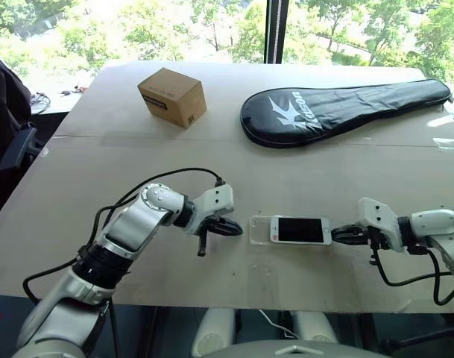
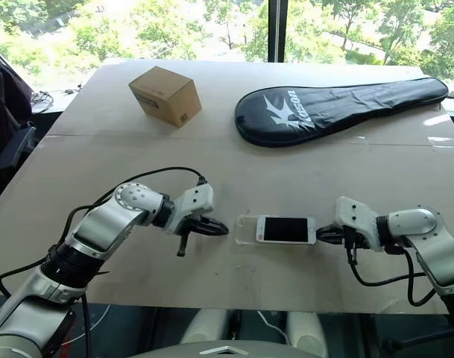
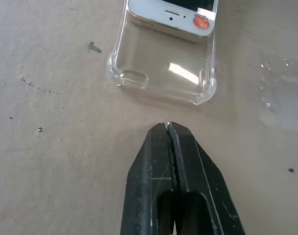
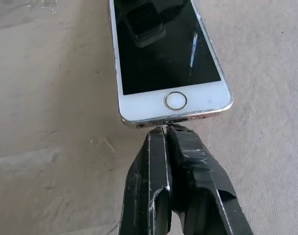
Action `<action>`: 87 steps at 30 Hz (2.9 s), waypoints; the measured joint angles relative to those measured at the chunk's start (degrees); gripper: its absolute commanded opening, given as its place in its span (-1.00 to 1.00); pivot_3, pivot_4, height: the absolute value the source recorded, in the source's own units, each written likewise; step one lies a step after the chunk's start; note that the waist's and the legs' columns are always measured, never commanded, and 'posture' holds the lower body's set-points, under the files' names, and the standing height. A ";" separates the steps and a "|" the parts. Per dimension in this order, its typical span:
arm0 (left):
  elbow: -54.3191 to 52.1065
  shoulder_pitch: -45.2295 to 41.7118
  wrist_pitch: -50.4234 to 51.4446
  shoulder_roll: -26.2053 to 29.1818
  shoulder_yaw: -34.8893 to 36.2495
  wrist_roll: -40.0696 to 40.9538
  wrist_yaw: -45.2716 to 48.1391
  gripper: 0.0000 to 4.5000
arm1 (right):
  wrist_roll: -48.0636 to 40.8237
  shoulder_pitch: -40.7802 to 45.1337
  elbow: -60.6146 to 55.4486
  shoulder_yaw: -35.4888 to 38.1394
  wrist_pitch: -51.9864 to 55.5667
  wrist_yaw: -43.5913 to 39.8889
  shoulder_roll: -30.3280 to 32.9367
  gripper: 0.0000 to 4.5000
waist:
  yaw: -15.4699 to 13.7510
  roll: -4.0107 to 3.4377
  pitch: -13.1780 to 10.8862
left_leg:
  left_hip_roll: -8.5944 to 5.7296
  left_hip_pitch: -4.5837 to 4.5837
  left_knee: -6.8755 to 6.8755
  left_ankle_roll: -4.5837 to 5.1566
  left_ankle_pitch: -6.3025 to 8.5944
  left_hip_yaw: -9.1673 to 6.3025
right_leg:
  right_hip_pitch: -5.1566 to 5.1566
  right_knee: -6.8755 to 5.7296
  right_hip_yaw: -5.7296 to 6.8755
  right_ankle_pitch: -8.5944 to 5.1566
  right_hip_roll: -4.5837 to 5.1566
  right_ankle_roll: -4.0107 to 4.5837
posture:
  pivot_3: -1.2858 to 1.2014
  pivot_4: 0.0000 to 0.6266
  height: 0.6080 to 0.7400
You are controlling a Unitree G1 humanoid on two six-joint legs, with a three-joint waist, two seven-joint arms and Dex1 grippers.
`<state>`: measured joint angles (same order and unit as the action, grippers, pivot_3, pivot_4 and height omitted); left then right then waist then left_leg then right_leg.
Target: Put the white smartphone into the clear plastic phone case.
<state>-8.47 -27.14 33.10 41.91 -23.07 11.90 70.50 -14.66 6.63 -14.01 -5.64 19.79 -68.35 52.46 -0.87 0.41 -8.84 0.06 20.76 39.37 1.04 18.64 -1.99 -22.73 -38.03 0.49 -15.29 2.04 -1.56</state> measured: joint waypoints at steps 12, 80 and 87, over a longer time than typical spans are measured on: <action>1.46 -0.15 -3.83 -5.53 -1.08 -3.02 -1.50 -1.00 | 4.81 3.38 -4.35 -6.04 3.42 3.04 -1.58 -0.95 | 0.13 -0.01 0.01 | -0.01 -0.03 0.02 0.00 0.00 0.00 | 0.00 -0.03 -0.01 0.00 0.00 0.00 | 0.03 -0.52 1.00; 8.78 2.97 -9.48 -12.30 2.84 3.88 -2.38 -1.00 | -6.12 2.63 17.87 3.37 -13.86 -2.45 -16.98 -0.95 | 1.41 -0.03 0.12 | 0.04 -0.17 0.05 0.00 -0.01 0.05 | 0.07 -0.14 -0.09 0.01 0.10 0.01 | 0.03 -0.52 1.00; 7.39 2.94 -8.27 -12.31 2.78 3.88 -3.29 -1.00 | -4.50 4.44 19.87 2.08 -16.47 -2.37 -17.21 -0.95 | 1.75 -0.01 0.13 | 0.06 -0.20 0.05 0.00 -0.01 0.06 | 0.07 -0.16 -0.12 0.01 0.10 0.01 | 0.03 -0.52 1.00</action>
<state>-1.08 -24.20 24.83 29.60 -20.29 15.79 67.21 -19.16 11.07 5.86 -3.55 3.32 -70.72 35.24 0.88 0.40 -8.71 0.11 20.56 39.42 1.03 18.63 -1.94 -22.66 -38.19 0.37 -15.28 2.14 -1.55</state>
